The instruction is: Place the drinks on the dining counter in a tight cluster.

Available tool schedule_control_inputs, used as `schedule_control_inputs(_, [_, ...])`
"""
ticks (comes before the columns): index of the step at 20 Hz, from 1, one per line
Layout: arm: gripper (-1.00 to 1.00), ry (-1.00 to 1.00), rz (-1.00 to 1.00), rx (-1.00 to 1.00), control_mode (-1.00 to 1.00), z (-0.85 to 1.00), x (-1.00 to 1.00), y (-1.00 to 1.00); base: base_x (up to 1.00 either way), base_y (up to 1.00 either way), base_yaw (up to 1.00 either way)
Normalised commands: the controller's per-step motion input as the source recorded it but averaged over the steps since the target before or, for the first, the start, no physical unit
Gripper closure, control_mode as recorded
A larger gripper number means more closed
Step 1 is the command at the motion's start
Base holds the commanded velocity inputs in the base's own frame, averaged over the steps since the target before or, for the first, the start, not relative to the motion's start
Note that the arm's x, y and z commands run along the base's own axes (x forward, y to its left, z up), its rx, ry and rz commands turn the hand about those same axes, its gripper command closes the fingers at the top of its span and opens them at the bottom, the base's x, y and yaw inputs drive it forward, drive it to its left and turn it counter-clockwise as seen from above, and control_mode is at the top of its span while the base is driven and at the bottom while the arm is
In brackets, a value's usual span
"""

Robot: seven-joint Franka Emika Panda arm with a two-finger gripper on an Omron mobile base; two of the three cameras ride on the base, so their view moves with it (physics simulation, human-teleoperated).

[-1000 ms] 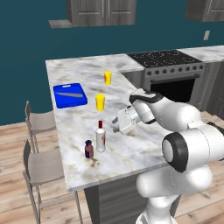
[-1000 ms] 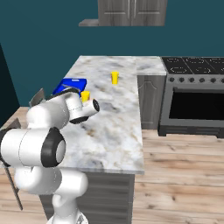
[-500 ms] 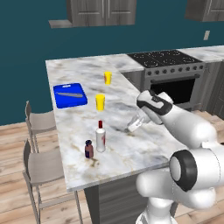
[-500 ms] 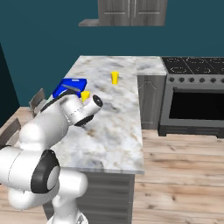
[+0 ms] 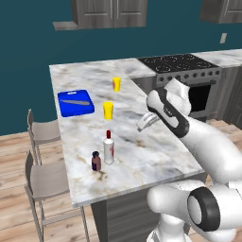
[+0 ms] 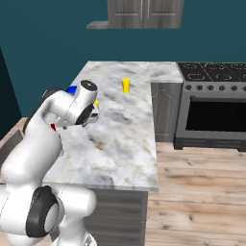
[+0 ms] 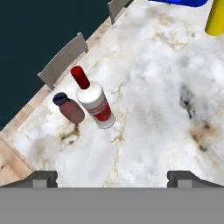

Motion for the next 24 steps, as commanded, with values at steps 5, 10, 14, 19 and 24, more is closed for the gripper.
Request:
schedule_control_inputs(5, [-1.00,0.03,-0.26,-0.16,-1.00,0.65,-0.50,-0.29,0.00,0.00,0.00])
schedule_control_inputs(10, [-1.00,-0.03,-0.18,-0.04,-1.00,0.57,-0.80,-0.05,0.00,0.00,0.00])
schedule_control_inputs(14, [-1.00,-0.06,-0.14,0.00,-1.00,0.38,-0.84,-0.04,0.00,0.00,0.00])
schedule_control_inputs(19, [-1.00,-0.04,-0.15,0.00,-1.00,0.08,-0.86,-0.01,0.00,0.00,0.00])
schedule_control_inputs(24, [-1.00,-0.01,-0.17,0.00,-1.00,-0.04,-0.55,0.00,0.00,0.00,0.00])
